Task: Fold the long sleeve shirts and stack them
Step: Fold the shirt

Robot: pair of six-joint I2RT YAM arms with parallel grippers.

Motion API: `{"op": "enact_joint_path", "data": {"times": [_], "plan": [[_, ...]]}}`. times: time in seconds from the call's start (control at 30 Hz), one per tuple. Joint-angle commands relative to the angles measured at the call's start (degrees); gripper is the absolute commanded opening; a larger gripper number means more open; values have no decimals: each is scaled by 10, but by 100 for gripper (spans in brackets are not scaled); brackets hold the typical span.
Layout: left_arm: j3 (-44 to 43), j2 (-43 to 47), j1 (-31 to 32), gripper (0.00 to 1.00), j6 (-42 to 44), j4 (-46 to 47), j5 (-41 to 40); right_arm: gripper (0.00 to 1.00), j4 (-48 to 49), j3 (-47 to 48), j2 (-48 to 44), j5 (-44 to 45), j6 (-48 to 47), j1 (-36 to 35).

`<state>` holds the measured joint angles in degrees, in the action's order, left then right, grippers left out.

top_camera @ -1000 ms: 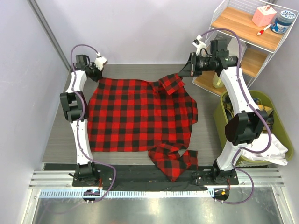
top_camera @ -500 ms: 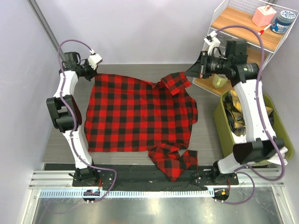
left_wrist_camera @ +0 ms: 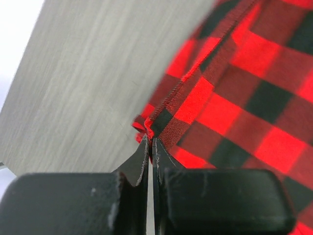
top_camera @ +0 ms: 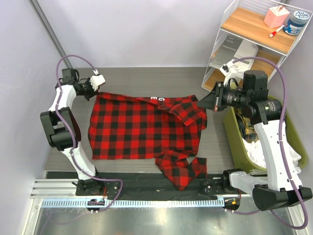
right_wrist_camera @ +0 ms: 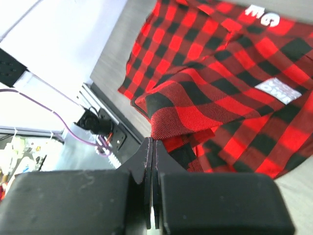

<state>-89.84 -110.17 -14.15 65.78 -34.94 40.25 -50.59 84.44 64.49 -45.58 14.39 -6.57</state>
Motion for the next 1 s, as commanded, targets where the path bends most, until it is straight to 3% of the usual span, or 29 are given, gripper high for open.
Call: {"op": "enact_joint_path", "data": {"times": [0.0,0.17,0.3,0.43,0.6,0.83,0.97], "plan": [[54,52,-14,0,122,-44,5,1,7,-51,-30,-10,20,-2],[106,64,-16,4,155,-37,-29,1,31,-111,-50,-28,43,-2],[116,63,-18,16,167,-60,-37,1,52,-138,-43,-44,66,-5],[114,66,-20,22,191,-115,-36,1,62,-125,-27,-44,68,-19],[126,83,-24,26,175,-109,-35,1,85,-97,-3,-45,77,-52],[51,129,-22,43,36,-185,72,1,131,-53,53,-26,91,-114],[70,210,-18,56,-60,-153,119,1,163,-52,94,7,90,-134]]}}
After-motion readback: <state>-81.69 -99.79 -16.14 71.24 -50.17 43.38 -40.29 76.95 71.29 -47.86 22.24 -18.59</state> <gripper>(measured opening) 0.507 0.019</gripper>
